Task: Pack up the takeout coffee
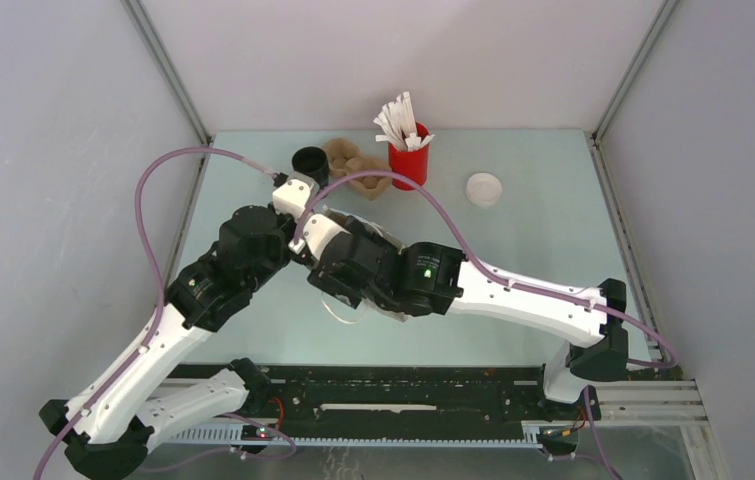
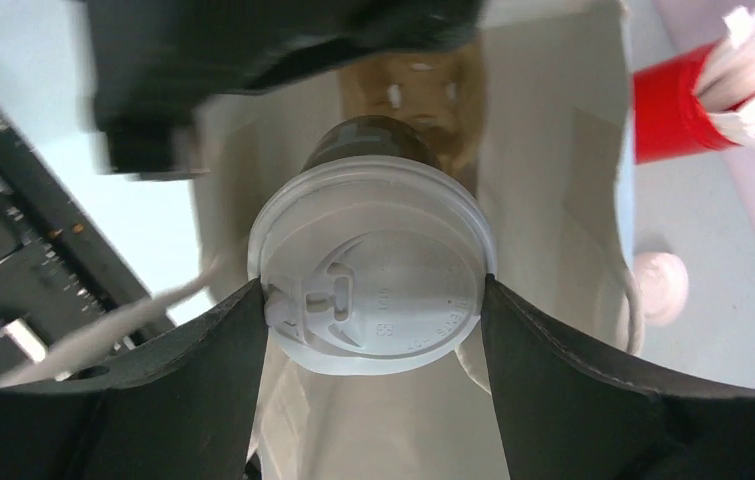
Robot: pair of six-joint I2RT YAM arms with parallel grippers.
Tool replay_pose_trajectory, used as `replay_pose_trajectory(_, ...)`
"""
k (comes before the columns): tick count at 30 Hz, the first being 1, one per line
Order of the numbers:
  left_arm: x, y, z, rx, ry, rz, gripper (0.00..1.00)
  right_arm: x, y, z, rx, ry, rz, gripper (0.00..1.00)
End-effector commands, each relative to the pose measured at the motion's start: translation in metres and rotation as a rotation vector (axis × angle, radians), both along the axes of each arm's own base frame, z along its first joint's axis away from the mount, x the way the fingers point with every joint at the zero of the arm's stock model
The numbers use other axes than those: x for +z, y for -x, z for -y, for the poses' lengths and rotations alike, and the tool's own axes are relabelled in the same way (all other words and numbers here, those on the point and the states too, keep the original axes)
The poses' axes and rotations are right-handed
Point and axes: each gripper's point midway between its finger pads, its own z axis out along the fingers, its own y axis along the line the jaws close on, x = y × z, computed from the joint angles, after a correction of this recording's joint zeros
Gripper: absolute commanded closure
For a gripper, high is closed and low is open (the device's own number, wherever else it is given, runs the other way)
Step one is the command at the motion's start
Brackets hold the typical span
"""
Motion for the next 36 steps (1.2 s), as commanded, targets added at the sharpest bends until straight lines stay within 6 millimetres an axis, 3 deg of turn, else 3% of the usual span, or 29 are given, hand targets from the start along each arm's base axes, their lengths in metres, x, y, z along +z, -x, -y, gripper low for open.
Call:
replay_pose_trajectory(1, 0.016, 0.000, 0.005, -0.028, 0.045, 0.047, 1.00, 0.026, -0.037, 0.016, -0.145, -0.073, 0.136, 0.44)
replay_pose_trajectory(6, 0.016, 0.001, 0.004, -0.028, 0.038, 0.051, 1.00, 0.020, -0.043, 0.016, -0.162, -0.041, 0.172, 0.44)
replay_pose_trajectory(15, 0.016, 0.003, 0.009, -0.053, 0.061, 0.059, 1.00, -0.007, -0.039, -0.020, -0.077, -0.088, 0.120, 0.43)
replay_pose_trajectory(25, 0.014, 0.007, 0.015, -0.085, 0.088, 0.055, 1.00, -0.033, -0.063, -0.013, -0.176, -0.081, 0.109, 0.43)
replay_pose_trajectory(36, 0.017, 0.009, 0.020, -0.116, 0.133, 0.092, 1.00, -0.066, -0.066, -0.008, -0.215, -0.034, 0.091, 0.43)
